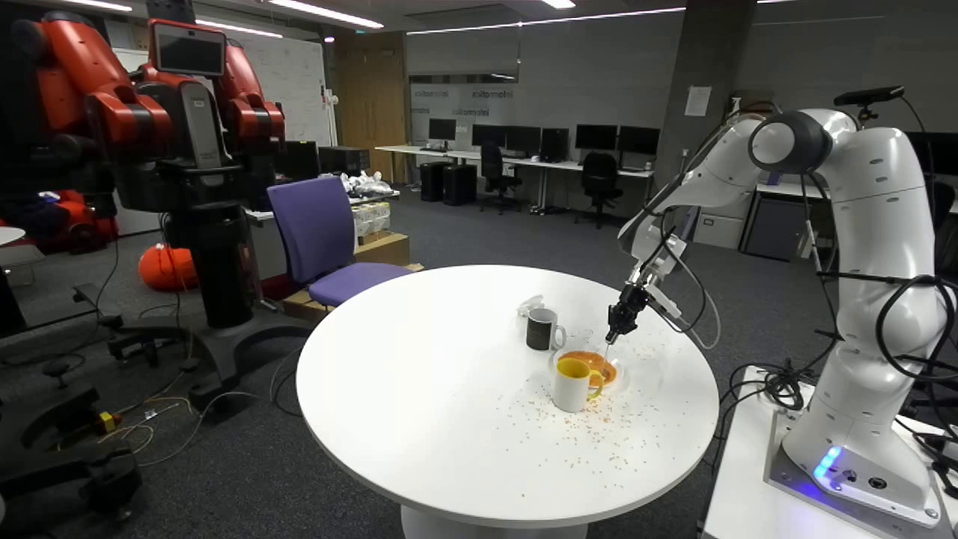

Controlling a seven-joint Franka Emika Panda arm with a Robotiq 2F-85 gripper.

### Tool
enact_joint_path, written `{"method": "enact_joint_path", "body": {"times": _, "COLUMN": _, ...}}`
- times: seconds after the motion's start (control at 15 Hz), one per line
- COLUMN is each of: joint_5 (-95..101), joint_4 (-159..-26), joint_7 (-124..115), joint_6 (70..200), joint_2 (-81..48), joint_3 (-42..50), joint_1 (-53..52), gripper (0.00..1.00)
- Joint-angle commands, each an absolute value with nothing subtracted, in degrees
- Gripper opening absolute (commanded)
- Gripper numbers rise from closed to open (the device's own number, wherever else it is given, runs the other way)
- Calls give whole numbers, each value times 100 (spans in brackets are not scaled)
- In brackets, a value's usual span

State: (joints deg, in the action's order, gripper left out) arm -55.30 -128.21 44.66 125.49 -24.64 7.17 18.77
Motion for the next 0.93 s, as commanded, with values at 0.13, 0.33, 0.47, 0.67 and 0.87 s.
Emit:
{"method": "enact_joint_path", "body": {"times": 0.13, "joint_5": -6012, "joint_4": -13066, "joint_7": 5106, "joint_6": 13053, "joint_2": -2325, "joint_3": 714, "joint_1": 1783, "gripper": 1}}
{"method": "enact_joint_path", "body": {"times": 0.33, "joint_5": -6188, "joint_4": -13084, "joint_7": 5391, "joint_6": 13094, "joint_2": -2336, "joint_3": 736, "joint_1": 1765, "gripper": 1}}
{"method": "enact_joint_path", "body": {"times": 0.47, "joint_5": -6261, "joint_4": -13099, "joint_7": 5534, "joint_6": 13075, "joint_2": -2334, "joint_3": 751, "joint_1": 1760, "gripper": 1}}
{"method": "enact_joint_path", "body": {"times": 0.67, "joint_5": -6332, "joint_4": -13122, "joint_7": 5740, "joint_6": 13063, "joint_2": -2309, "joint_3": 776, "joint_1": 1755, "gripper": 1}}
{"method": "enact_joint_path", "body": {"times": 0.87, "joint_5": -6370, "joint_4": -13147, "joint_7": 5948, "joint_6": 13064, "joint_2": -2276, "joint_3": 797, "joint_1": 1758, "gripper": 1}}
